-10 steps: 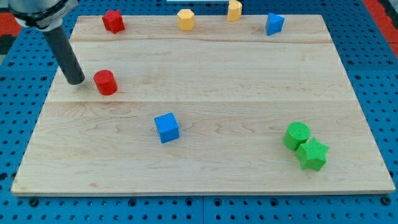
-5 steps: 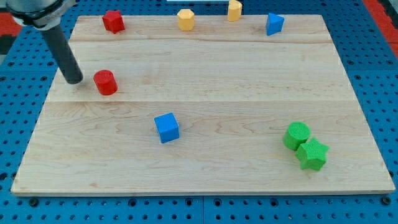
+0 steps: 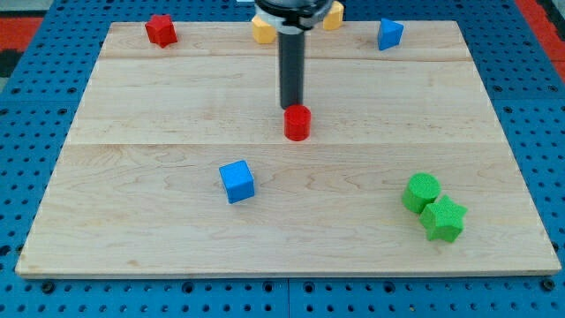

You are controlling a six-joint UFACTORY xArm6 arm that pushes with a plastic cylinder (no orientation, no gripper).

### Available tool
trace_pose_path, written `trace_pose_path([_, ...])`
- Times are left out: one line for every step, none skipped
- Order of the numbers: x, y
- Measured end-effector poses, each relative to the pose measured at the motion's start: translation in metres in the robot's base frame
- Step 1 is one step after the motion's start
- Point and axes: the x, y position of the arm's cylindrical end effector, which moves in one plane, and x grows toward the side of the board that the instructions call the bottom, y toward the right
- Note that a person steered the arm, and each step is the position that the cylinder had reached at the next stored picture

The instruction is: Push red circle to the right center of the board

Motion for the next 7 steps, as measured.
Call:
trace_pose_path([0.004,-0.076])
trace_pose_path([0.018,-0.03])
trace_pose_path([0.021,0.041])
trace_pose_path([0.04,0.008])
trace_pose_path([0.078,0.037])
trace_pose_path([0.045,0.121])
trace_pose_path([0.034,0.163])
